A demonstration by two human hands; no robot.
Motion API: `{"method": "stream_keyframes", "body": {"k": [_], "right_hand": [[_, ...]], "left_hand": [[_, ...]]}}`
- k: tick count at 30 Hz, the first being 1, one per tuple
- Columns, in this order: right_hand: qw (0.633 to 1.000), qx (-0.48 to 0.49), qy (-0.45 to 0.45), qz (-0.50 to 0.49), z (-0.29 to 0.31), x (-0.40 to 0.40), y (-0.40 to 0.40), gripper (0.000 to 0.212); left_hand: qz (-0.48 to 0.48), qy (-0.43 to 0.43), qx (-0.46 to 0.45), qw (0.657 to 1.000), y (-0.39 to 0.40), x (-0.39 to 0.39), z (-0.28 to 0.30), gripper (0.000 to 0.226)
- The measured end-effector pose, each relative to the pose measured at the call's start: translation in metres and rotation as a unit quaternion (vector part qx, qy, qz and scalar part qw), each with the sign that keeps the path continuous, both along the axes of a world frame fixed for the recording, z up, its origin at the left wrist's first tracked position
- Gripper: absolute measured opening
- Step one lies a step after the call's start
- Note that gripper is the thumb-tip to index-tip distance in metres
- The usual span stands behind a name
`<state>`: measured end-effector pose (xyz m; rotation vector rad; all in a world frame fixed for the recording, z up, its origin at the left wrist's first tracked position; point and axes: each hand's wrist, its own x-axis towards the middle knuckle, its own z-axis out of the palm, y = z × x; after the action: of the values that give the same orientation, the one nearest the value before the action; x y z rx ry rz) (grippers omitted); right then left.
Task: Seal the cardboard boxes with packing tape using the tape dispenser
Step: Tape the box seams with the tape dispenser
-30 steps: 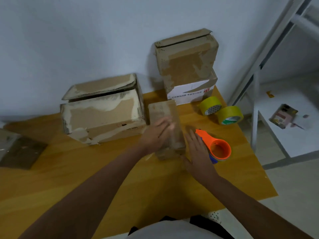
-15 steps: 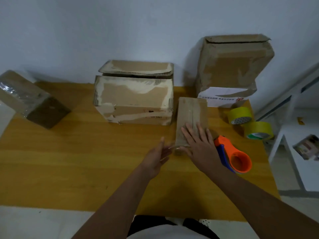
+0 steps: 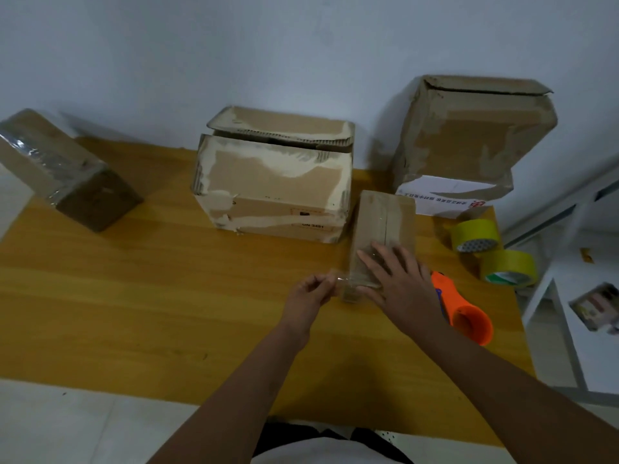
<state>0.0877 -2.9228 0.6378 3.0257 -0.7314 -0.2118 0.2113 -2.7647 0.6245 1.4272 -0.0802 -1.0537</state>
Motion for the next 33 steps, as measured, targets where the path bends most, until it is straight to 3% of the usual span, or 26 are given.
{"method": "stream_keyframes", "body": {"k": [10,18,22,24,28,33], "right_hand": [[1.000,0.012,-0.008,-0.005,-0.012,0.000,-0.001,0.068],[0.999,0.013,-0.025,-0.019,-0.019,0.001,-0.001,0.067],[0.999,0.015,-0.037,-0.020,-0.019,0.001,0.000,0.066],[0.999,0.018,-0.040,-0.021,-0.018,0.001,0.001,0.066],[0.999,0.015,-0.032,-0.019,-0.016,0.000,0.001,0.067],[0.999,0.025,-0.037,-0.022,-0.015,0.001,0.001,0.067]], "left_hand": [[0.026,-0.152,-0.008,0.988,-0.016,-0.004,-0.015,0.017],[0.023,-0.131,0.014,0.991,-0.039,-0.016,-0.029,0.015],[0.044,-0.152,0.070,0.985,-0.046,-0.021,-0.031,0.011],[0.058,-0.131,0.110,0.983,-0.051,-0.017,-0.030,0.022],[-0.026,-0.138,0.151,0.979,-0.063,-0.004,-0.025,0.019],[-0.049,-0.180,0.099,0.978,-0.023,-0.002,-0.013,0.025]]}}
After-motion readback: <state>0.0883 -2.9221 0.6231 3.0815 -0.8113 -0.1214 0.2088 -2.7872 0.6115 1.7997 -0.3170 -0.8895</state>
